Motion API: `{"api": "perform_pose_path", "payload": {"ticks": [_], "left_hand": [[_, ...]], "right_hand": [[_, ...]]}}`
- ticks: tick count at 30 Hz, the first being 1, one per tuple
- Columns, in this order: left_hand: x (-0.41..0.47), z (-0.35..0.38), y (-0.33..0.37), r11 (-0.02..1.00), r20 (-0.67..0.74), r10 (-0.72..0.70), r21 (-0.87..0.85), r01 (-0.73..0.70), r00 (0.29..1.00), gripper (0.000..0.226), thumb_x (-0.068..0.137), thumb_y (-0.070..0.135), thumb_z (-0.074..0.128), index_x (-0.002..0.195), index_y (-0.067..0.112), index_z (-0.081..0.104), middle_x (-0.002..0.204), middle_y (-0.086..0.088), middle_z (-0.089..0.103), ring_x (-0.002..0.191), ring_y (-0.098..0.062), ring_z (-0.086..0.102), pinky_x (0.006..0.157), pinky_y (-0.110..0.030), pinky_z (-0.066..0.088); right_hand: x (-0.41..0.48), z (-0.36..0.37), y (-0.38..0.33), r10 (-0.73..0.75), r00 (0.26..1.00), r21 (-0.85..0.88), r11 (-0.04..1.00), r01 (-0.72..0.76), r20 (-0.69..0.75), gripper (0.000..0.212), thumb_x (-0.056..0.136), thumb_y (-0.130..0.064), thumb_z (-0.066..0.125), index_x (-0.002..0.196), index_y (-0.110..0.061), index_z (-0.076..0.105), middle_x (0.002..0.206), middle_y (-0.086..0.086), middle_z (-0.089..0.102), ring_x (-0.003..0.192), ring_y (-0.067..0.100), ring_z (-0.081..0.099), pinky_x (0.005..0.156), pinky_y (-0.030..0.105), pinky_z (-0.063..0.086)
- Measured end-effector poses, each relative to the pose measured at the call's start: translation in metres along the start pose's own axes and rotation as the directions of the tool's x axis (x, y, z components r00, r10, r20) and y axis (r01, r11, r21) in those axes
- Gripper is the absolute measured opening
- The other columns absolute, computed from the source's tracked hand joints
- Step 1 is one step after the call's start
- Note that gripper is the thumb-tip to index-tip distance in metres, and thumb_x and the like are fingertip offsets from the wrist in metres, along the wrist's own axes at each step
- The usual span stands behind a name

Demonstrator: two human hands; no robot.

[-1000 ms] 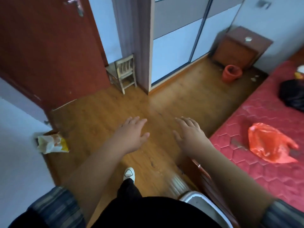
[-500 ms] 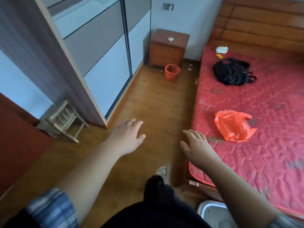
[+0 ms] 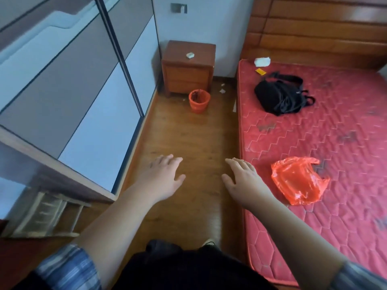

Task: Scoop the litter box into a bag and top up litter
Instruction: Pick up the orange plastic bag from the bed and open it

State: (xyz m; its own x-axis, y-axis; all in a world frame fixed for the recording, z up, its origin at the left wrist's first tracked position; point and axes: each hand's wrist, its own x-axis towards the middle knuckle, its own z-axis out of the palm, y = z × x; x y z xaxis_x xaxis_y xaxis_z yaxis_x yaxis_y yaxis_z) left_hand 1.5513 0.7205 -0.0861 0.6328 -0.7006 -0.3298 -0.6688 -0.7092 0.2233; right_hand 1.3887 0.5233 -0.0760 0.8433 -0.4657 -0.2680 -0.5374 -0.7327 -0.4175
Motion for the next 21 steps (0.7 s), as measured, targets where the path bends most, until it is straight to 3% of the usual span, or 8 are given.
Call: {"api": "perform_pose_path", "payload": {"ticks": [6,11,16,21], "left_hand": [[0.110,-0.044,-0.004,0.989,0.070,0.142,0.038,-0.145,0.987,0.065,0.098,0.058,0.035,0.155,0.034,0.015,0.164,0.002,0.013,0.151,-0.022,0.009,0.119,-0.047,0.018],[0.208,-0.083,0.001,0.936,0.118,0.311,0.132,-0.325,0.943,0.065,0.097,0.057,0.036,0.155,0.031,0.018,0.164,-0.002,0.018,0.150,-0.026,0.015,0.120,-0.047,0.021],[0.286,-0.099,0.048,0.843,0.213,0.451,0.217,-0.492,0.867,0.066,0.097,0.058,0.036,0.155,0.031,0.019,0.164,-0.003,0.017,0.150,-0.027,0.014,0.120,-0.047,0.019],[0.328,-0.092,0.134,0.705,0.326,0.595,0.228,-0.672,0.734,0.066,0.098,0.056,0.037,0.155,0.030,0.017,0.164,-0.002,0.017,0.151,-0.025,0.012,0.121,-0.048,0.018]], "right_hand": [[0.075,-0.021,-0.003,0.141,0.989,0.021,0.990,-0.140,-0.051,0.060,0.100,-0.045,0.045,0.155,-0.027,0.027,0.162,-0.004,0.027,0.151,0.020,0.014,0.121,0.042,0.025],[0.121,-0.044,-0.006,0.307,0.941,0.096,0.950,-0.296,-0.140,0.059,0.101,-0.046,0.042,0.155,-0.027,0.027,0.162,-0.004,0.028,0.151,0.021,0.015,0.121,0.044,0.024],[0.135,-0.061,0.011,0.493,0.850,0.201,0.866,-0.458,-0.185,0.057,0.102,-0.046,0.040,0.155,-0.030,0.026,0.162,-0.005,0.027,0.152,0.021,0.015,0.123,0.046,0.022],[0.117,-0.068,0.065,0.655,0.718,0.331,0.749,-0.575,-0.235,0.057,0.101,-0.043,0.042,0.155,-0.029,0.028,0.162,-0.003,0.028,0.151,0.021,0.016,0.123,0.044,0.020]]}}
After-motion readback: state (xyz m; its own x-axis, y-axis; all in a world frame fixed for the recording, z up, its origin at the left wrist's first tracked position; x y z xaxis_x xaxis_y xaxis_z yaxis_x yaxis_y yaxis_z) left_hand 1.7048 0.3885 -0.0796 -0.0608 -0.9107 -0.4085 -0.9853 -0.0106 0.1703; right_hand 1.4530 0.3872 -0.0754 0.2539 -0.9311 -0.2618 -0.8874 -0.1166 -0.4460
